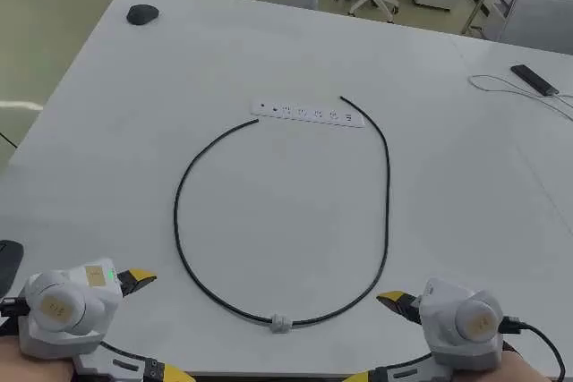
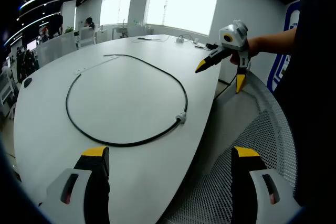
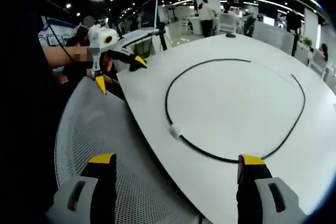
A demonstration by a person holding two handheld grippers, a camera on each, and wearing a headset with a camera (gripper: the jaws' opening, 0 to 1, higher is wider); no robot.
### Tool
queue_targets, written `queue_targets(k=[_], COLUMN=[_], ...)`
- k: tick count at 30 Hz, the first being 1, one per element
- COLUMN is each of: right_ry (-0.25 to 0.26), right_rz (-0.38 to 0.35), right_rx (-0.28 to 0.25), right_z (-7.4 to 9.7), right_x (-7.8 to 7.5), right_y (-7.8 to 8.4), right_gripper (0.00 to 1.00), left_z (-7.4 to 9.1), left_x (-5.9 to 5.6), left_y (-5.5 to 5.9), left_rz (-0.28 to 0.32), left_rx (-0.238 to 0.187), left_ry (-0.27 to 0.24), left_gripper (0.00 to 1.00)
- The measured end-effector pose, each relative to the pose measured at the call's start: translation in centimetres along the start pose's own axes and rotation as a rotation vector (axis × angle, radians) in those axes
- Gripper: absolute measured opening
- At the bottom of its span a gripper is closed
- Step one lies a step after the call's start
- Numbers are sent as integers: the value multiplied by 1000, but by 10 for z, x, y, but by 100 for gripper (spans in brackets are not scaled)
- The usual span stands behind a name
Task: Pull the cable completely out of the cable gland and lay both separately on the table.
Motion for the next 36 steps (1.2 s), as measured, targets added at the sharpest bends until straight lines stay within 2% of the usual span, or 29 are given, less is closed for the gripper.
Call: queue_targets(k=[5, 10, 13, 15, 16, 18, 21, 28, 31, 36], right_ry=[-2, -4, -1, 5, 21, 16, 14, 4, 4, -3], right_rz=[7, 20, 11, 4, -6, -15, -3, 31, 60, 105], right_rx=[12, 35, 23, 21, 8, -7, -15, -8, 0, 34], right_z=[-1, 1, 3, 3, 3, 5, 4, -3, -5, -12], right_x=[1, 0, -2, -3, -5, -5, -4, -4, -6, -11], right_y=[2, 3, 2, 3, 1, 0, -1, -5, -11, -18], right_gripper=[97, 97, 97, 98, 99, 99, 98, 96, 95, 88], left_z=[0, 2, 0, -2, -2, -3, -4, -7, -10, -16], left_x=[-1, -2, -2, -4, -4, -6, -6, -7, -9, -12], left_y=[1, -7, -7, -4, -4, -3, -1, -1, -3, -4], left_rz=[-14, -2, -1, -5, -6, -6, -4, 13, 25, 31], left_rx=[11, -29, -31, -16, -14, -12, 5, 8, 1, 8], left_ry=[4, -2, 0, 3, 4, 10, 8, 3, 3, 3], left_gripper=[94, 94, 95, 95, 95, 96, 97, 99, 99, 99])
Point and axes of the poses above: the centre of the closed fingertips' face, and the gripper's own axes: z roughly backward along the fingers, x roughly to its left, y roughly out of its underside, the point moved 2 cm from there along z, roughly backward along the fingers, and after that the axes turned 9 degrees about x, right-handed, at the moved point
